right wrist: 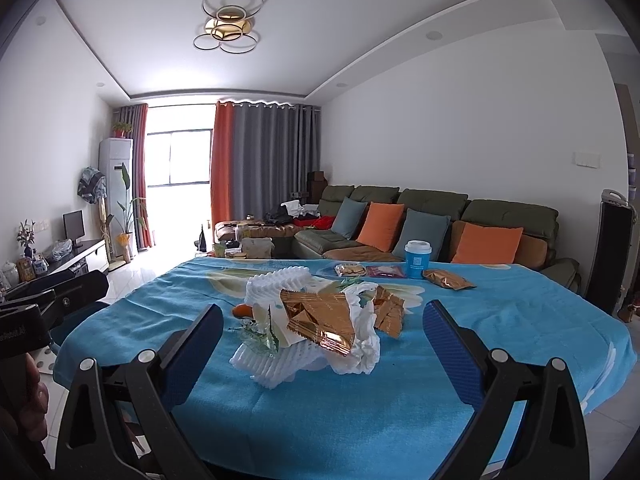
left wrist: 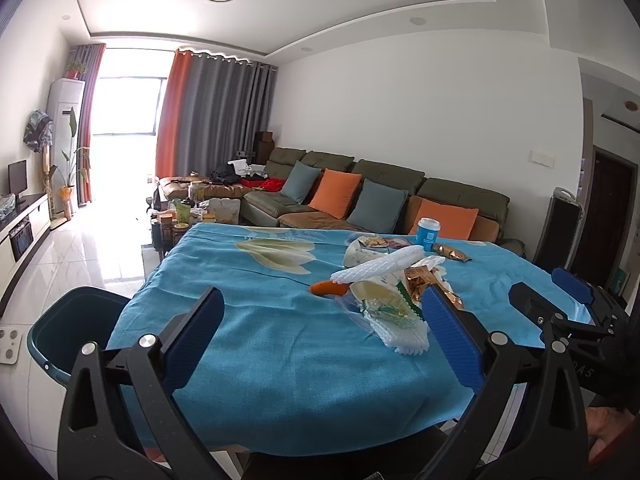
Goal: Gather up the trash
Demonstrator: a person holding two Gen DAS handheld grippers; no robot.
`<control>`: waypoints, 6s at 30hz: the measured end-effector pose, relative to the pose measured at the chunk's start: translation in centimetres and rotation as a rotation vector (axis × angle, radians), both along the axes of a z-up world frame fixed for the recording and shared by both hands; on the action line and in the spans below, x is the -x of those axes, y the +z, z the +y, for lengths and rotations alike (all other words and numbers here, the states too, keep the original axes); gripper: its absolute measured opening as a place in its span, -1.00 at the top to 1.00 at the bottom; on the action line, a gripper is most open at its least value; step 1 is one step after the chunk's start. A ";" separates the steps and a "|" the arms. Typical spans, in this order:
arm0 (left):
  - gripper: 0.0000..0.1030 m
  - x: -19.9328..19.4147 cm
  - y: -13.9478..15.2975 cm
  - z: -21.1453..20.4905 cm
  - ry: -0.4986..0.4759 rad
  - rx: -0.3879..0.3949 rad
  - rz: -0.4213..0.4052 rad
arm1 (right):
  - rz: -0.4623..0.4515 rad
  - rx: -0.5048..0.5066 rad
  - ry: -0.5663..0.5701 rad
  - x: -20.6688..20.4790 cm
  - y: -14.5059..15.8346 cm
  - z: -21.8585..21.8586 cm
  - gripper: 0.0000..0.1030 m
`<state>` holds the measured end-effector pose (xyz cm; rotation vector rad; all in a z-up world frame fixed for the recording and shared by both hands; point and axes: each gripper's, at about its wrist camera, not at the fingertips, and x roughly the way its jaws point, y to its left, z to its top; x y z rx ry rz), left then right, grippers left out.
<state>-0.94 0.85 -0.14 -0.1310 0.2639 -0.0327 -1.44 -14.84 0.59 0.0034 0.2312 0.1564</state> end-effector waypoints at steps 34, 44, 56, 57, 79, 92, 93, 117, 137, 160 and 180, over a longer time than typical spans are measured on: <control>-0.89 -0.9 0.4 -0.1 0.028 -0.019 -0.018 | 0.003 0.004 0.029 -0.6 0.1 0.0 -0.87; -0.89 -1.4 0.4 -0.4 0.012 -0.034 0.000 | 0.013 0.002 0.046 -1.1 -0.4 0.1 -0.87; -0.89 -2.3 0.4 -0.7 -0.002 -0.041 0.011 | 0.035 0.010 0.036 -1.9 -0.6 -0.1 -0.87; -0.89 -2.5 0.4 -0.7 -0.003 -0.042 0.013 | 0.037 0.012 0.036 -2.1 -0.6 -0.1 -0.87; -0.89 -6.9 0.7 -2.2 -0.083 -0.067 0.058 | 0.131 0.056 0.030 -5.9 -1.5 0.3 -0.87; -0.89 -12.6 -0.8 -3.7 -0.125 -0.090 0.154 | 0.196 0.162 0.072 -9.1 -3.3 1.8 -0.62; -0.89 -12.9 -0.9 -3.9 -0.127 -0.090 0.157 | 0.203 0.162 0.070 -9.5 -3.4 1.8 -0.55; -0.89 -18.5 -1.2 -8.2 -0.246 -0.211 0.192 | 0.289 0.074 0.162 -12.2 -4.6 0.5 0.74; 0.17 -22.4 -1.6 -12.9 -0.366 -0.393 0.193 | 0.289 0.047 0.184 -12.2 -4.6 -0.3 0.75; 0.75 -13.4 6.6 -2.1 -0.157 -0.195 -0.066 | 0.085 0.025 0.236 -10.7 1.4 0.6 0.74; 0.75 1.2 4.9 21.1 0.436 -0.051 0.039 | 0.214 -0.042 0.871 -15.4 5.2 19.8 0.74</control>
